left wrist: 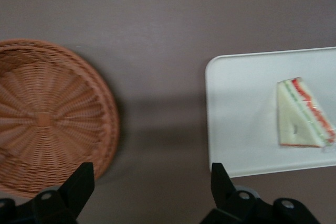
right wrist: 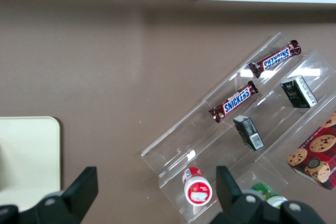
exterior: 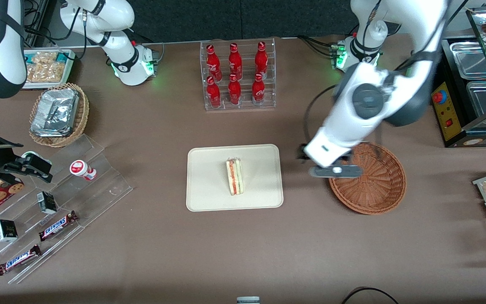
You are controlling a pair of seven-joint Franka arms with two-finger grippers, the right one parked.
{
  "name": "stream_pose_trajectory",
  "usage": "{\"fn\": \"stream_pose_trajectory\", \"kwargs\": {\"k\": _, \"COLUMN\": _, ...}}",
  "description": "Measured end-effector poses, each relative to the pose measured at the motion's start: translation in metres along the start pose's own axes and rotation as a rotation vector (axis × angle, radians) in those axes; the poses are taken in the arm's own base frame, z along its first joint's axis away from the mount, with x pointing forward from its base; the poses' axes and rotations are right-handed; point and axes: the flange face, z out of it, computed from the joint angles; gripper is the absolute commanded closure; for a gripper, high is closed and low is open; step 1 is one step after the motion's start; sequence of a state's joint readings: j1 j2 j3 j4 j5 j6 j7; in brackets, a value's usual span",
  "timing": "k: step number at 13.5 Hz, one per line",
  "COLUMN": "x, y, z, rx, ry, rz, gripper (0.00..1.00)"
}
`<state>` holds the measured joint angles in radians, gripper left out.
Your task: Place sandwich from basket to tray
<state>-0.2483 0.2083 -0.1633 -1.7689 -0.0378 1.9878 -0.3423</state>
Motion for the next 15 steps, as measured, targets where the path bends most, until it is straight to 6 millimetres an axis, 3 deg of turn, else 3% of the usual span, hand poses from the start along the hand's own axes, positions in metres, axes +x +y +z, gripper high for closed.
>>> {"fn": "stream_pose_trajectory", "kwargs": {"k": 4, "x": -0.029, "y": -0.103, "z": -0.036, "rx": 0.028, "ry": -0.014, "rz": -0.037, "gripper": 0.01}}
{"fn": "stream_pose_trajectory", "kwargs": {"k": 7, "x": -0.049, "y": -0.168, "z": -0.071, "rx": 0.038, "ry": -0.052, "rz": 0.027, "gripper": 0.01}}
{"fn": "stream_pose_trajectory", "kwargs": {"k": 8, "x": -0.056, "y": -0.181, "z": -0.084, "rx": 0.039, "ry": -0.065, "rz": 0.027, "gripper": 0.01}}
{"fn": "stream_pose_trajectory", "kwargs": {"k": 11, "x": -0.068, "y": -0.184, "z": -0.122, "rx": 0.044, "ry": -0.037, "rz": 0.027, "gripper": 0.01}}
{"fn": "stream_pose_trajectory", "kwargs": {"k": 15, "x": -0.066, "y": -0.178, "z": -0.151, "rx": 0.045, "ry": 0.022, "rz": 0.017, "gripper": 0.01}}
